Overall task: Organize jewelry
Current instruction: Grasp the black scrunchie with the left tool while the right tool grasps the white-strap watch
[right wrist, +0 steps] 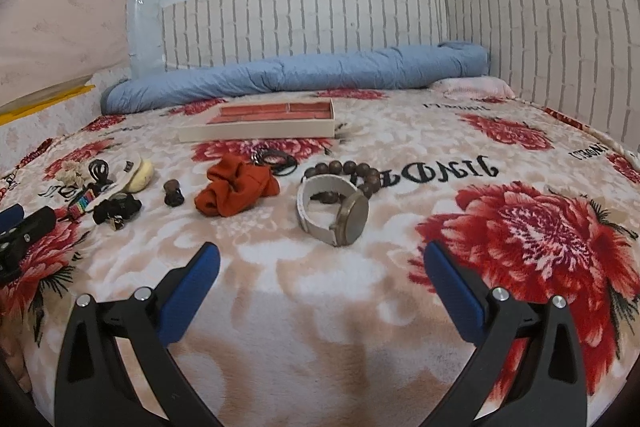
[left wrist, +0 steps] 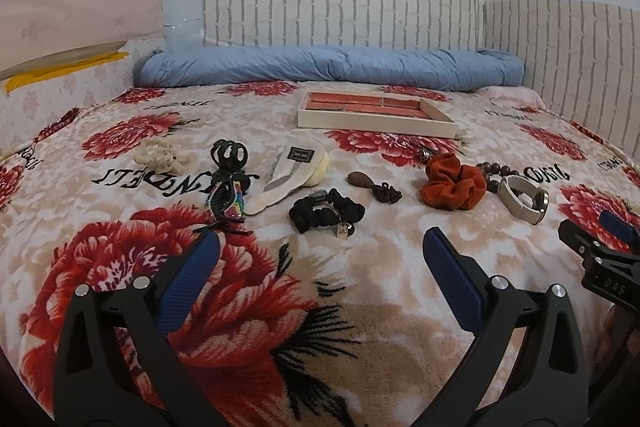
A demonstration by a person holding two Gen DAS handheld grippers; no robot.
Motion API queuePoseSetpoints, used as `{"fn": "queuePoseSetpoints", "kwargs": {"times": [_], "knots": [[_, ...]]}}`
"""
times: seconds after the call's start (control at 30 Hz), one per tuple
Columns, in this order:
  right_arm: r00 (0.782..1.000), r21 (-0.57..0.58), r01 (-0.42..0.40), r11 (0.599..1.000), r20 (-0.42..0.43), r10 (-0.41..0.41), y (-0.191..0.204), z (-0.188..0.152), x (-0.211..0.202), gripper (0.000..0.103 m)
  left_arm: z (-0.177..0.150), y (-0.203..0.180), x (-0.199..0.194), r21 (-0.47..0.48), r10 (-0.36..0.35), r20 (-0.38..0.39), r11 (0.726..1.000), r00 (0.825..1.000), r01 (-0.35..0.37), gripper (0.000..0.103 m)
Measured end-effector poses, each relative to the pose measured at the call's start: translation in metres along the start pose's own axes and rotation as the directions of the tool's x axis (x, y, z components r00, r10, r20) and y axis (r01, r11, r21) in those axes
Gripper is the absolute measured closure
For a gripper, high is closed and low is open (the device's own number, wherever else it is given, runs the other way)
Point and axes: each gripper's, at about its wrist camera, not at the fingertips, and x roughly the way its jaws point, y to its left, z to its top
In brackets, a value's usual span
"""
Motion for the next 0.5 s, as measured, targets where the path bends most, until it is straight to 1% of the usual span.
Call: {"fn": "queuePoseSetpoints", "kwargs": {"times": [0.2, 0.27, 0.33, 0.4, 0.5], "knots": [[0.999, -0.026, 0.018, 0.999, -0.03, -0.018, 0.003, 0.001, 0.003, 0.004, 0.003, -0.001, 0.009, 0.004, -0.016, -0.051, 1.0, 0.999, 0.016, 0.005], [0.999, -0.034, 0.029, 0.999, -0.037, -0.03, 0.002, 0.002, 0.004, 0.004, 0.004, 0.001, 0.014, -0.007, -0.022, -0.078, 1.0, 0.997, 0.022, 0.005], [0.999, -0.036, 0.022, 0.999, -0.046, -0.023, 0.001, 0.004, 0.006, 0.004, 0.007, 0.004, 0.018, -0.024, -0.026, -0.099, 0.999, 0.995, 0.024, 0.005], [0.998, -0.024, 0.009, 1.0, -0.063, -0.011, -0.001, 0.007, 0.009, 0.004, 0.009, 0.006, 0.022, -0.03, -0.027, -0.113, 0.999, 0.993, 0.024, 0.005], [0.996, -0.001, 0.016, 1.0, -0.085, -0.016, -0.004, 0.012, 0.015, 0.004, 0.016, 0.006, 0.026, -0.021, -0.029, -0.123, 0.999, 0.992, 0.027, 0.005]]}}
